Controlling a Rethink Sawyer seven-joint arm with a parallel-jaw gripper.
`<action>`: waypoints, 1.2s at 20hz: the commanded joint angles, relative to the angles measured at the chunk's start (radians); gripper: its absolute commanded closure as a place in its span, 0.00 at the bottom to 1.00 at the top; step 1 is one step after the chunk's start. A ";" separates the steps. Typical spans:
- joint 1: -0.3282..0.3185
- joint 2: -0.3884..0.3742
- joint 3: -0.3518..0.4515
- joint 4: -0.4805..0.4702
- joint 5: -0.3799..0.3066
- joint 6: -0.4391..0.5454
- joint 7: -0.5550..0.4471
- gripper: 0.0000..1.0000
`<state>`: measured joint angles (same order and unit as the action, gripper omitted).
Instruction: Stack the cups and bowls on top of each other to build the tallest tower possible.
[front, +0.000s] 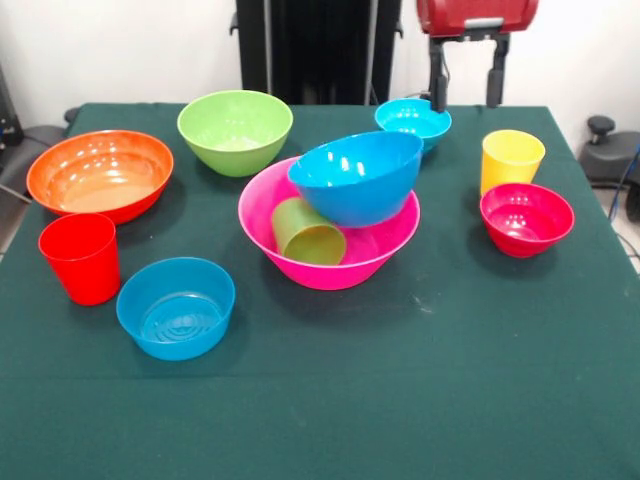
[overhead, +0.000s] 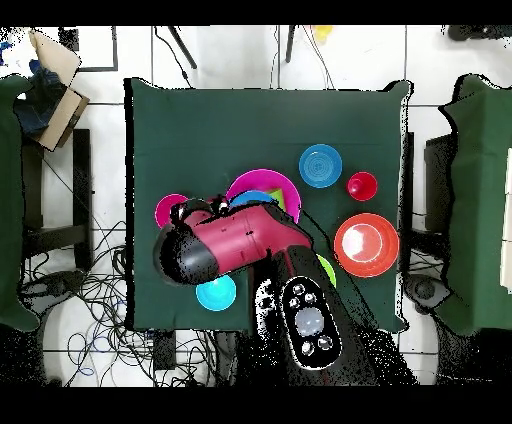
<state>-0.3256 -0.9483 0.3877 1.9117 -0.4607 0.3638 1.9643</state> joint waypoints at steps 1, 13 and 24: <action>0.110 0.058 -0.100 -0.058 -0.030 -0.007 0.174 0.00; 0.157 0.072 -0.147 -0.041 0.025 -0.058 0.139 0.00; -0.073 0.007 0.015 0.065 0.038 -0.053 -0.026 0.00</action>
<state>-0.3588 -0.9593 0.3118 1.8949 -0.4174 0.3461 1.9859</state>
